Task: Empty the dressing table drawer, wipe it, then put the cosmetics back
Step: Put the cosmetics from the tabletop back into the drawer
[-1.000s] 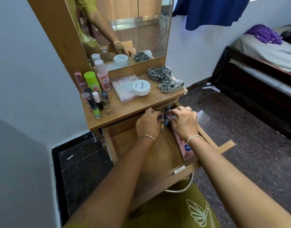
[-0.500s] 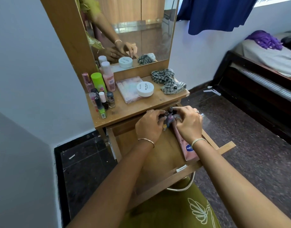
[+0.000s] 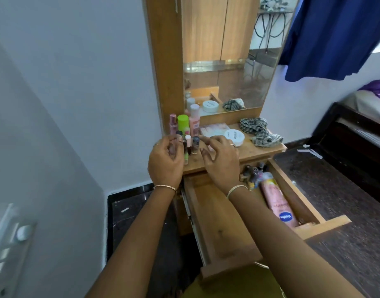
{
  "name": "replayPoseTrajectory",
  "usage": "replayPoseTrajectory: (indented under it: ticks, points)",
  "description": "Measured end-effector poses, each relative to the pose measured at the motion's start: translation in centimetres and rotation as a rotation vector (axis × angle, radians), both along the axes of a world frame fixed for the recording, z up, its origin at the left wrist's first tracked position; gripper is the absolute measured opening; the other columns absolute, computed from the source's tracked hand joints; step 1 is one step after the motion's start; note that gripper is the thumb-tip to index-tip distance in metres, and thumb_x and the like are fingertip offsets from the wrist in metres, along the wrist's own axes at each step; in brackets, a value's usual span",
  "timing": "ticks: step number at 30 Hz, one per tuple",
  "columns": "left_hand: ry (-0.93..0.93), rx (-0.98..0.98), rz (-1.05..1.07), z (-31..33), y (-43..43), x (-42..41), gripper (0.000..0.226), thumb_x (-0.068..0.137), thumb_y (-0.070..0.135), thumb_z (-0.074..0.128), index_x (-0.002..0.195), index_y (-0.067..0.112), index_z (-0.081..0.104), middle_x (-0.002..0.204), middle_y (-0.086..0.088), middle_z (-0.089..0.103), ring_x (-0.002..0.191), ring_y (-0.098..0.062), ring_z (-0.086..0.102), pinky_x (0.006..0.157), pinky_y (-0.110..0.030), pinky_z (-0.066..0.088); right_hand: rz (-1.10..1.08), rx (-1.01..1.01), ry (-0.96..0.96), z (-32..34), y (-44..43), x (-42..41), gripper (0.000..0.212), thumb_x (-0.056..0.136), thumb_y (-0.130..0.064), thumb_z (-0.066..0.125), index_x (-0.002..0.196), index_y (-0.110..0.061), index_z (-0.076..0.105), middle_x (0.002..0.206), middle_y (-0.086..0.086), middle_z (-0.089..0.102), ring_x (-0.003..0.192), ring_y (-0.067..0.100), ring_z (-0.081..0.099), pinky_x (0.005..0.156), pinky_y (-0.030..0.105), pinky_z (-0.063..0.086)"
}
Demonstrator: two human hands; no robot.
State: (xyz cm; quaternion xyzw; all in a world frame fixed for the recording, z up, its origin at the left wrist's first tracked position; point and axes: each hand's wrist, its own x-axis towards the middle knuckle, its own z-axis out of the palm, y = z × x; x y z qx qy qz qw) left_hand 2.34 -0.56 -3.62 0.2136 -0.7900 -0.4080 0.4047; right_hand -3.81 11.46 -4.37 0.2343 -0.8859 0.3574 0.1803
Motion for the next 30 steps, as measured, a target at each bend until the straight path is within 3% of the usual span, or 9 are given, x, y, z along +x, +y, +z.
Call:
replayPoseTrajectory:
  ticks: [4,8,11,18,25,30]
  points:
    - [-0.22,-0.119,-0.08,0.6,-2.8,-1.2,0.036,0.098,0.021,0.046,0.13,0.035,0.054,0.112,-0.004,0.047,0.087,-0.011,0.048,0.075,-0.02,0.043,0.048,0.132,-0.012,0.7,-2.4,0.0,0.041,0.09,-0.023,0.059,0.13,-0.035,0.057,0.114,-0.001,0.056,0.107,0.02,0.049,0.088,0.037,0.038]
    - [-0.34,-0.203,-0.137,0.5,-3.8,-1.8,0.036,0.095,0.019,0.052,0.128,0.033,0.057,0.121,-0.005,0.045,0.099,-0.018,0.052,0.078,-0.023,0.046,0.047,0.191,0.003,0.3,-3.4,-0.2,0.039,0.091,-0.023,0.059,0.129,-0.033,0.058,0.116,-0.001,0.056,0.107,0.021,0.048,0.088,0.037,0.039]
    - [-0.376,-0.202,-0.144,-0.1,-4.1,-2.1,0.03,0.093,0.026,0.054,0.122,0.03,0.062,0.116,-0.003,0.047,0.1,-0.018,0.053,0.074,-0.022,0.045,0.05,0.179,-0.001,0.1,-3.6,-0.5,0.034,0.09,-0.022,0.061,0.124,-0.03,0.062,0.115,0.0,0.055,0.106,0.02,0.049,0.089,0.038,0.041]
    - [-0.335,-0.191,-0.11,-1.2,-4.3,-3.1,0.026,0.091,0.021,0.061,0.115,0.028,0.065,0.109,0.001,0.051,0.094,-0.018,0.057,0.07,-0.024,0.05,0.064,0.175,0.032,-0.1,-4.2,-0.8,0.034,0.089,-0.022,0.064,0.123,-0.026,0.062,0.113,0.002,0.057,0.102,0.02,0.051,0.085,0.036,0.045]
    - [-0.238,-0.226,-0.124,-1.8,-4.2,-3.2,0.021,0.085,0.017,0.067,0.104,0.026,0.064,0.108,-0.001,0.064,0.1,-0.022,0.057,0.081,-0.039,0.055,0.138,0.068,0.019,-0.5,-3.6,-0.5,0.02,0.086,-0.016,0.065,0.105,-0.02,0.06,0.1,-0.001,0.067,0.093,0.016,0.059,0.077,0.025,0.043]
    - [-0.162,-0.108,-0.165,-2.3,-4.3,-2.4,0.022,0.088,0.011,0.065,0.106,0.022,0.06,0.106,-0.001,0.066,0.092,-0.014,0.062,0.078,-0.027,0.054,0.141,-0.086,-0.065,-0.3,-2.0,-0.1,0.021,0.087,-0.008,0.063,0.106,-0.016,0.062,0.098,-0.003,0.069,0.084,0.01,0.06,0.071,0.019,0.041]
